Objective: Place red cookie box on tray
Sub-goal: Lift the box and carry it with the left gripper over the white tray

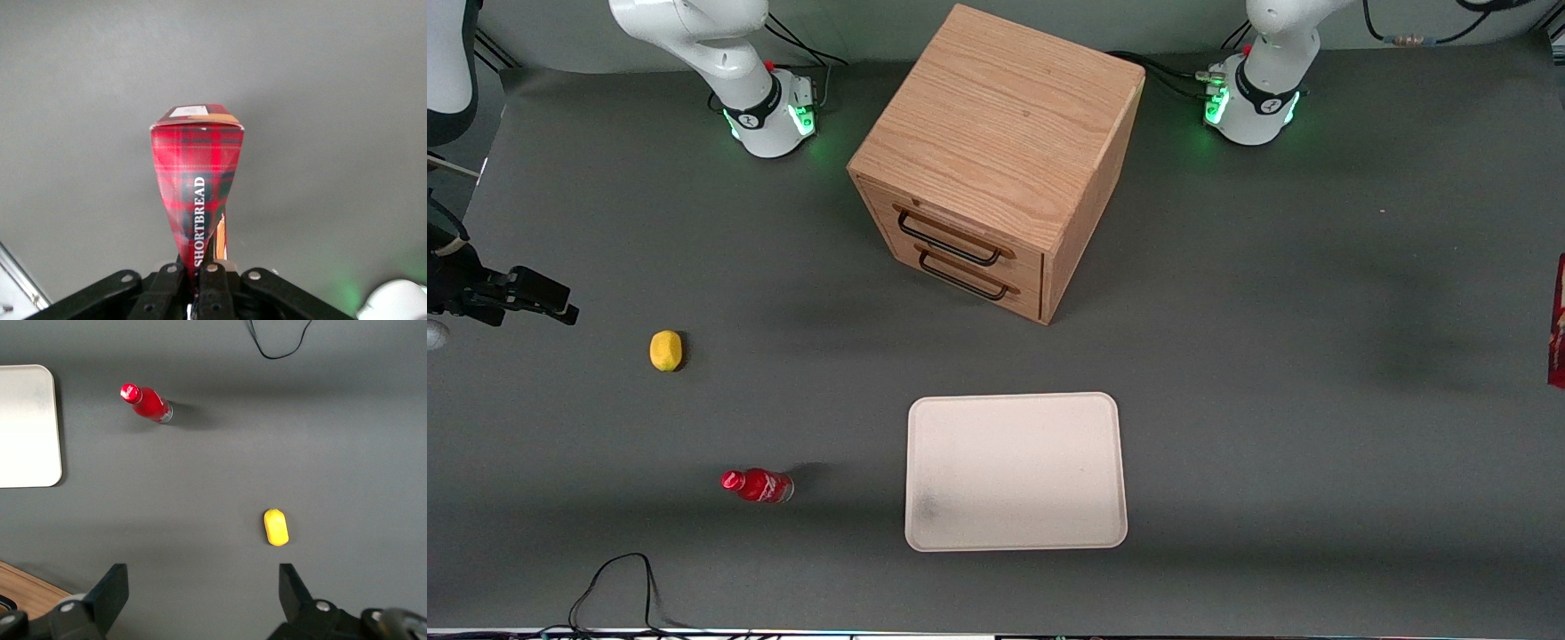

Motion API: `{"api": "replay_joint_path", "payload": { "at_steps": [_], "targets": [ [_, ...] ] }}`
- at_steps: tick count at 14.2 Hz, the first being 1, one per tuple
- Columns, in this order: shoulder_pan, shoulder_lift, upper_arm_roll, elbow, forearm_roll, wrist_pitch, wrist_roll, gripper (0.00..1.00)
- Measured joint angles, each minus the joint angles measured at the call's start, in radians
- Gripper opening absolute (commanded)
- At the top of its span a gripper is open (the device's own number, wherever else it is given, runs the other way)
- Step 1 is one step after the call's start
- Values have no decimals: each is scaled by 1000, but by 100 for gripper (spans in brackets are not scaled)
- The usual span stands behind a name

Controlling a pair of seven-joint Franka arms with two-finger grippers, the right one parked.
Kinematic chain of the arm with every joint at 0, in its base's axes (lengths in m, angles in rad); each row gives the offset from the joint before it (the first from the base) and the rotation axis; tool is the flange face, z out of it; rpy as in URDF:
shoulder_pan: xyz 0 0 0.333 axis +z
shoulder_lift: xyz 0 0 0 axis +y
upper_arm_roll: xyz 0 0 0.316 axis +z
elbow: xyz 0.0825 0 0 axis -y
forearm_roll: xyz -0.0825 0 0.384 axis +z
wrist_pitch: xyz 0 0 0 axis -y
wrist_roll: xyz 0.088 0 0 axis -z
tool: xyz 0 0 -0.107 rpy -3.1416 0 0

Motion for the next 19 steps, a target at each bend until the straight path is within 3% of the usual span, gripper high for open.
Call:
{"api": "replay_joint_path", "payload": {
  "at_steps": [4, 9, 15, 19],
  "targets": [
    [-20, -94, -1, -8, 5, -84, -33, 0],
    [-79, -94, -8, -6, 2, -125, -155, 0],
    [-439, -87, -24, 42, -19, -111, -621, 0],
    [-618, 2, -30, 85, -60, 78, -823, 0]
  ]
}}
